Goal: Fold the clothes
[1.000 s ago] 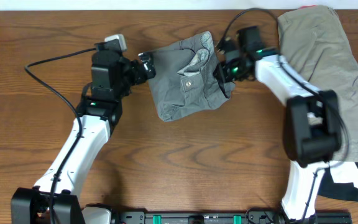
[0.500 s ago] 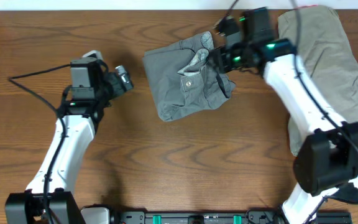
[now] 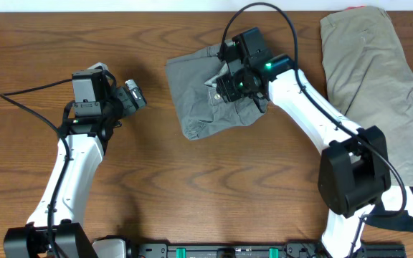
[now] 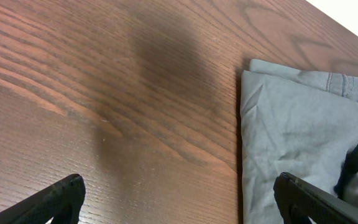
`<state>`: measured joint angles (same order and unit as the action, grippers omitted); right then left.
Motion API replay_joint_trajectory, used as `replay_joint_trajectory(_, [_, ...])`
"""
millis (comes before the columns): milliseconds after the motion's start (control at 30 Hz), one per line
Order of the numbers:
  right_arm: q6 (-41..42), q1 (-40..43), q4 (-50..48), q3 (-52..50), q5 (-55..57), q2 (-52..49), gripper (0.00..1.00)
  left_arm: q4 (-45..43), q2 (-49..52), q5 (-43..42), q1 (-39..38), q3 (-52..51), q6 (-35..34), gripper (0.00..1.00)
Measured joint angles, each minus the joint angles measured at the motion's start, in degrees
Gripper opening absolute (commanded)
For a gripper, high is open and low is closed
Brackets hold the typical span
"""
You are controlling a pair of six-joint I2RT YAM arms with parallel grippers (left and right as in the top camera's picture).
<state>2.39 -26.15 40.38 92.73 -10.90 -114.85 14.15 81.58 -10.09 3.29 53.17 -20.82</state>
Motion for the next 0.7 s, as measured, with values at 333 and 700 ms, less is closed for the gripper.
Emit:
replay_joint_trajectory(333, [0.72,0.02,0.83,-0.13,1.92,-0.07,0.01,0.0,0.0,-0.02,0.0,0.0,1.4,0.98])
replay_joint_trajectory(700, [6.45,5.31,10.86,-0.2,3.23,-0.07,0.01,0.0,0.0,-0.02,0.0,0.0,1.42,0.98])
